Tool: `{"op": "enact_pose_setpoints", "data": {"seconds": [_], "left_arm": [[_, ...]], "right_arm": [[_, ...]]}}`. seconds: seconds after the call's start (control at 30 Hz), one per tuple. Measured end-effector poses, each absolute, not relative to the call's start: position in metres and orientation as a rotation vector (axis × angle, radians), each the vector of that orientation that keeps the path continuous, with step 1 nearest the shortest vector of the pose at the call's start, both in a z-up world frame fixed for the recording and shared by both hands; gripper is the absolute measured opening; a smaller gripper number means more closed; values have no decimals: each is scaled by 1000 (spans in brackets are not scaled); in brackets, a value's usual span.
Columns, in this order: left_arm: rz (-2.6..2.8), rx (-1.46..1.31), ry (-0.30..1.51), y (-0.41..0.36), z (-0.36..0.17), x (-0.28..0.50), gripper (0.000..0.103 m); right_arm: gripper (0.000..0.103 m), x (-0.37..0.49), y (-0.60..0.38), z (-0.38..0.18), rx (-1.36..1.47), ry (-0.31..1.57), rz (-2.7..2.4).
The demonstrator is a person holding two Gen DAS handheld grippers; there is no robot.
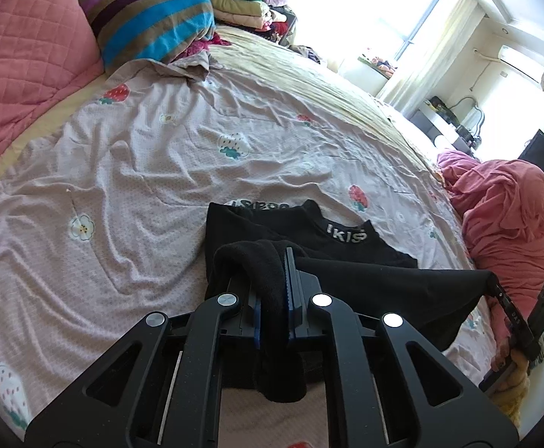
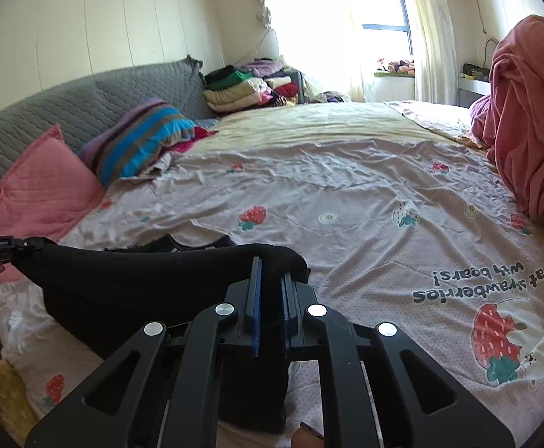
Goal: Fold small clothes
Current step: 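Lift the hem with both tools and fold it toward the IKISS collar, then lay the hem down near the collar and open both tools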
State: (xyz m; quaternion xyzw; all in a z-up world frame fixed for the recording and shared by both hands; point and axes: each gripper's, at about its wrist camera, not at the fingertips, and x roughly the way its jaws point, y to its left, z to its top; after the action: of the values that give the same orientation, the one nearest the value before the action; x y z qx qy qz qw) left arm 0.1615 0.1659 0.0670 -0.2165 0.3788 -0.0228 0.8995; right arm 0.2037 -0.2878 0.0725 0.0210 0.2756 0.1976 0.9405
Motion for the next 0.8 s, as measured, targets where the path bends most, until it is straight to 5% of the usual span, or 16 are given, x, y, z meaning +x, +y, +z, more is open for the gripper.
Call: {"op": "enact_pose_setpoints", "data": {"seconds": [0.37,0.5,0.6,0.8], "left_arm": [[-8,-474,843,176,22,185,10],[26,-489,832,184,19,183,27],[47,-456,780,182,30,169,36],[17,-302,721,150,51,141,29]], "right_arm": [[8,239,-273,27,30,695,362],[9,244,-271,14,31,725,343],[34,241,-272,12,14,713,306],[35,214,-273,25,4,630,307]]}}
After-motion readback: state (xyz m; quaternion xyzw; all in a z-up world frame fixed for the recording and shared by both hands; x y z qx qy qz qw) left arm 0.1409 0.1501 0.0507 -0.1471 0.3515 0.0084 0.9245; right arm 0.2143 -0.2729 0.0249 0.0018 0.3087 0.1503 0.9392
